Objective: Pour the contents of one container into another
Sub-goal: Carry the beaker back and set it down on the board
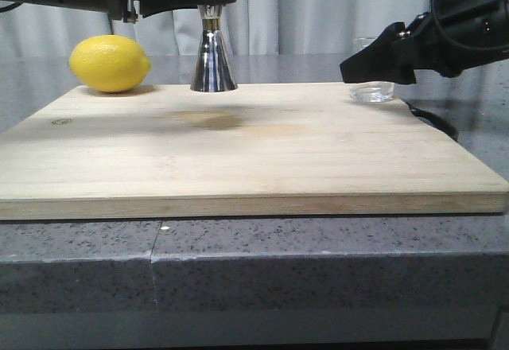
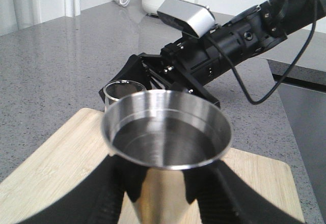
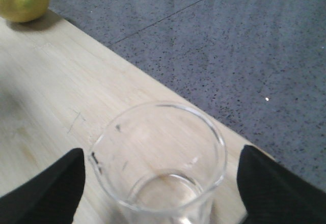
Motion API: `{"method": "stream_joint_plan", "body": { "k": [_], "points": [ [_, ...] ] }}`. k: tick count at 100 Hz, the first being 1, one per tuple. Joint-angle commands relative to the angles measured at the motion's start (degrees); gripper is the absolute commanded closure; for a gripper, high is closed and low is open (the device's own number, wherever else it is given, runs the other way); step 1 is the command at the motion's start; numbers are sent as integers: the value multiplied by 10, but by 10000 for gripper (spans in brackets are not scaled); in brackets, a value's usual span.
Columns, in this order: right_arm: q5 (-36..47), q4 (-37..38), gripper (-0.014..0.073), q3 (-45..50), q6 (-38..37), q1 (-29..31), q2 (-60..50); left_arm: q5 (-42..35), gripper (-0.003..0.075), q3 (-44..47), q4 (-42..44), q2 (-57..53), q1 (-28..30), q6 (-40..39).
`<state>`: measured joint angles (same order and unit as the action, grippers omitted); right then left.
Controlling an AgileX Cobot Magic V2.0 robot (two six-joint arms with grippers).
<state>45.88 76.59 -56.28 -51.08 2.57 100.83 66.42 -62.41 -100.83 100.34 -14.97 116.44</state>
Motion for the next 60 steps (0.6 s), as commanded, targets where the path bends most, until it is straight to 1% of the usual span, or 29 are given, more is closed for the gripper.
{"method": "stream_joint_plan", "body": {
  "k": [1, 9, 20, 30, 48, 60],
  "points": [
    [15, 6, 39, -15, -29, -1, -48, 63, 456, -18, -47, -28, -5, -4],
    [7, 23, 42, -15, -55, -1, -69, 63, 456, -18, -47, -28, -5, -4],
    [-13, 41, 41, -15, -114, -1, -107, 63, 456, -18, -47, -28, -5, -4],
    [-28, 77, 41, -15, -170, -1, -148, 63, 456, -18, -47, -28, -5, -4],
    [-48, 132, 42, -15, -293, -1, -234, 63, 456, -18, -47, -28, -5, -4],
    [-49, 189, 42, -14, -377, -1, -286, 63, 456, -18, -47, -28, -5, -4]
  ]
}}
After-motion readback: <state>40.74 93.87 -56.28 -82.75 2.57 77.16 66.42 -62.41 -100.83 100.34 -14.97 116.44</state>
